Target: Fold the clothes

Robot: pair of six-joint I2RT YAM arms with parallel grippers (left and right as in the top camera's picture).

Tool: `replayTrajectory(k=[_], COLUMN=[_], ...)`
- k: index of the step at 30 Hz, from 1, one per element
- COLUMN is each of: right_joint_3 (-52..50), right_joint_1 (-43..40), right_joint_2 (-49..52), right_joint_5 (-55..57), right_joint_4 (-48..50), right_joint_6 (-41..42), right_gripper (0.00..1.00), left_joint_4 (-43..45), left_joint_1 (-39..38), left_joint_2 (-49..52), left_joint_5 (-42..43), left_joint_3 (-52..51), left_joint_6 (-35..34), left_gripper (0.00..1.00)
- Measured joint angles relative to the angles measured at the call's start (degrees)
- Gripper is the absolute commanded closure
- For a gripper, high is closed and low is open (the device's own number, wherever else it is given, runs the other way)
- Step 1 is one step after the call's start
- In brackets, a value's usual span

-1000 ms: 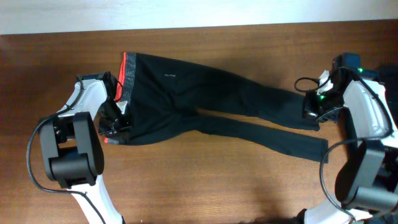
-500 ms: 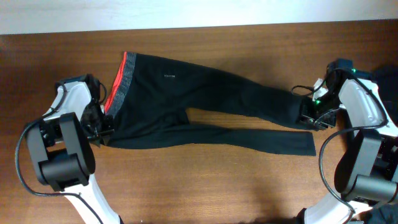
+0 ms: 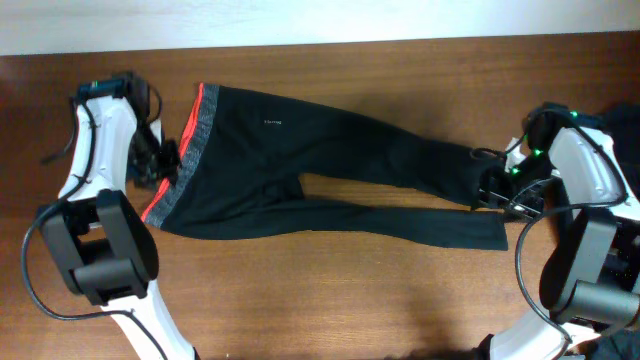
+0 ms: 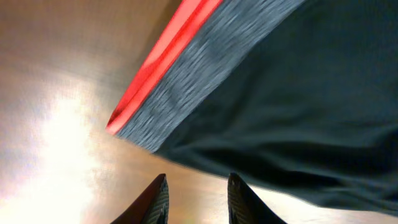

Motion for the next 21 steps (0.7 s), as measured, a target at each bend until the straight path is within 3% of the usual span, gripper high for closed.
replayTrajectory(k=[2,6,8,13,21], right_joint_3=[0.00,0.00,0.00,-1.07,-10.58], right_joint_1=[-1.66,-5.05,-5.77,-5.44,-5.38], right_joint_2=[0.00,0.00,0.00,-0.02,0.00], right_joint_5=[0.07,-0.83,-1.62,-3.13,-7.34], right_joint_4=[-1.18,-2.19,-3.10,-1.90,9.55], right_joint_6=[-0.07,-1.33,-2.32,-2.93,-4.74], right_gripper=[0.42,0.82,0.90,0.90,0.95], left_joint_4=[0.37,2.25,4.00,7.82,15.74], left_joint_1=[-1.46,-3.96,-4.46,-4.46,-4.42], left_joint_2=[0.00,0.00,0.00,0.00,0.00], left_joint_5=[0.46,1.31,1.51,1.49,1.51], left_joint_3=[1.36,1.07,0.42,-3.67,-13.90], left_joint_6=[0.02,0.00,0.02,0.00,0.00], left_gripper=[0.67,0.67,0.68,0.68,0.68])
